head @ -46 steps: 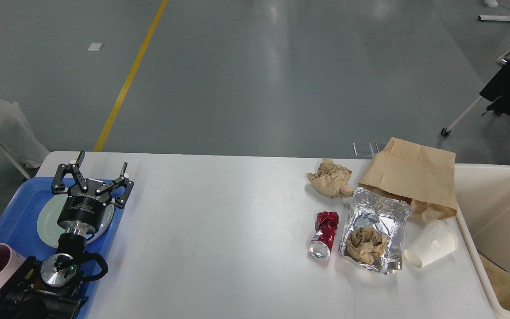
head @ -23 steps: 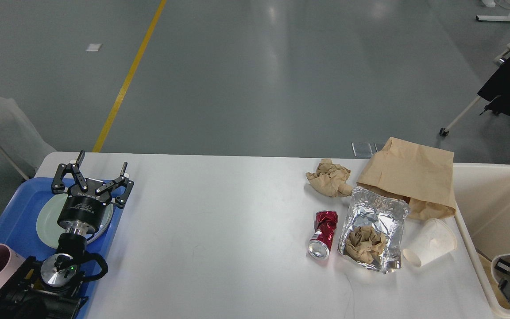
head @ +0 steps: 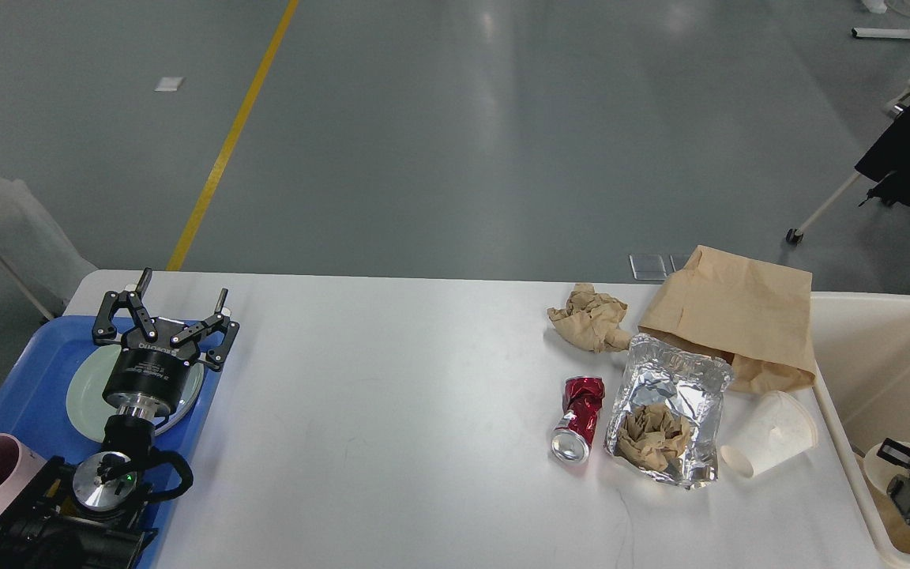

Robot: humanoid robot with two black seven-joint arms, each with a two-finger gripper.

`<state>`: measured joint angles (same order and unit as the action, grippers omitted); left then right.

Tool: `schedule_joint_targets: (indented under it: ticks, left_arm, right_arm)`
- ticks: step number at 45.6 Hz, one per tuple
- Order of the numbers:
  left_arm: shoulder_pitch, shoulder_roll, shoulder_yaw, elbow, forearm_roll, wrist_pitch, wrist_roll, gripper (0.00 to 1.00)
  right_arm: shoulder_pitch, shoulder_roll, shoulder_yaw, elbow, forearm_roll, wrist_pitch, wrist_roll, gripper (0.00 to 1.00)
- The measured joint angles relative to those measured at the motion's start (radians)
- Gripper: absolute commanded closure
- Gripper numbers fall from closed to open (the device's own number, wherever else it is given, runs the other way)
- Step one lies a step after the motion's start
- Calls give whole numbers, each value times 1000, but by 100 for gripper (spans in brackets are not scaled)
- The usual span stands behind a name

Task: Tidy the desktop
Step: 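Move the right gripper to the upright brown paper bag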

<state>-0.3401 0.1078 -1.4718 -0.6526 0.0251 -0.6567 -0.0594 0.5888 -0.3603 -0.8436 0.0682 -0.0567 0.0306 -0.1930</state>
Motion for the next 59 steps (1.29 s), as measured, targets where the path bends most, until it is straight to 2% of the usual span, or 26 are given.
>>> schedule_joint_targets:
  ticks: [21, 29, 35, 42, 50, 59]
  left_arm:
    - [0, 0, -1, -1, 0, -1, 1, 4]
    - [0, 0, -1, -1, 0, -1, 1, 4]
    - [0, 0, -1, -1, 1, -1, 1, 4]
    - [0, 0, -1, -1, 1, -1, 1, 4]
    - [0, 0, 0, 0, 0, 0, 1, 4]
    - [0, 0, 0, 0, 0, 0, 1, 4]
  right_arm:
    - [17, -24, -3, 21, -3, 29, -14, 0]
    - [124, -103, -13, 116, -17, 165, -41, 0]
    - [299, -156, -74, 279, -129, 272, -71, 0]
    - [580, -180, -196, 568, -251, 314, -79, 0]
    - [904, -121, -346, 868, -266, 331, -79, 0]
    - [1155, -27, -407, 1137, -260, 333, -77, 0]
